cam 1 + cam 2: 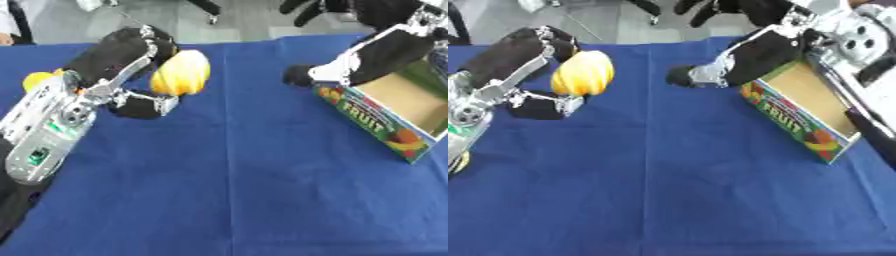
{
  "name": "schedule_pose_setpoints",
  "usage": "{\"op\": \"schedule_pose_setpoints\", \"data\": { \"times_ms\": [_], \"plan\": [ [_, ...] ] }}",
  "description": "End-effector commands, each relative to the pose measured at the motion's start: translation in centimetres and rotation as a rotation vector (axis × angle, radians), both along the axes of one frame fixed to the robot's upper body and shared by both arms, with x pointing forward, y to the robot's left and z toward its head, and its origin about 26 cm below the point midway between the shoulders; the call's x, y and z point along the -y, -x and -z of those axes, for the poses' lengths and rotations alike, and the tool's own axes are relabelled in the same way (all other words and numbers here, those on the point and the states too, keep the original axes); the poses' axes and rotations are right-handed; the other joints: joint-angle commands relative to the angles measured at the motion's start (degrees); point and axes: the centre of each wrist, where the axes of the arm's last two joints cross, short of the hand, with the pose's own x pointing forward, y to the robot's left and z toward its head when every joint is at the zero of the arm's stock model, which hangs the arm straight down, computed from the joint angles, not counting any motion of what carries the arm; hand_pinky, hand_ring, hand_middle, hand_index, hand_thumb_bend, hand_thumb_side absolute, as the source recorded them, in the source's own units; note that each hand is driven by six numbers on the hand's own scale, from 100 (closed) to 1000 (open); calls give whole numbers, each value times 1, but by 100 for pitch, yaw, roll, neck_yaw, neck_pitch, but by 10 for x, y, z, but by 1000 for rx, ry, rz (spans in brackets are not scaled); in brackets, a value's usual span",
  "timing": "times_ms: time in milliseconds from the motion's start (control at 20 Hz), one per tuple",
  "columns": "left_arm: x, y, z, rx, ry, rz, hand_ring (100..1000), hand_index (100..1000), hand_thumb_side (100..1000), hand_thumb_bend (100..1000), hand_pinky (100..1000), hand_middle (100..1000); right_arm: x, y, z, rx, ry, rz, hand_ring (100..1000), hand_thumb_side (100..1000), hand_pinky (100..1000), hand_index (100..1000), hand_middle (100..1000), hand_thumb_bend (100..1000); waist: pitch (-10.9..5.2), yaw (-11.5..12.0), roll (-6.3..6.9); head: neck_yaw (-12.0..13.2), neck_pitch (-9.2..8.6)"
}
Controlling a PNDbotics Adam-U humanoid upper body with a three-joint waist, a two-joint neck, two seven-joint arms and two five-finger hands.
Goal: Pick up the objects with one hand, pass them to the other hand, and then place them into the box on the other side of the table.
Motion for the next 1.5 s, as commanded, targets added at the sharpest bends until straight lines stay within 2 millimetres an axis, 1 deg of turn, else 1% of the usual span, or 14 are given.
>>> {"op": "schedule_pose_setpoints", "data": {
  "times_ms": [50,150,250,500,800,1100,1500],
  "plan": [
    [0,1,-7,52,30,12,495,509,100,110,576,437,-7,6,-8,34,17,-16,799,142,737,914,854,574,-203,3,-78,-93,-4],
    [2,2,-7,72,42,24,496,510,100,111,576,437,-10,7,-7,30,25,-17,798,137,738,912,852,577,-203,7,-86,-222,-27],
    [3,3,-7,94,41,34,498,511,100,116,576,438,-14,7,-8,31,35,-19,797,134,738,910,850,579,-205,7,-94,-271,-51],
    [8,5,-8,149,26,57,504,515,100,128,576,442,-24,9,-8,28,67,-37,795,130,738,908,847,570,-208,16,-95,-239,-58],
    [15,11,-12,196,6,121,507,517,100,133,578,445,-30,10,-7,14,75,-27,795,119,738,907,845,551,-202,24,-93,-244,-40],
    [21,17,-16,226,5,174,510,519,100,140,579,446,-38,13,-11,12,76,-45,796,112,740,905,844,532,-200,40,-89,-239,-4],
    [23,27,-26,270,21,207,511,520,100,137,578,441,-43,13,-7,0,116,-47,800,107,741,895,835,523,-198,72,-99,-229,7]
  ]
}}
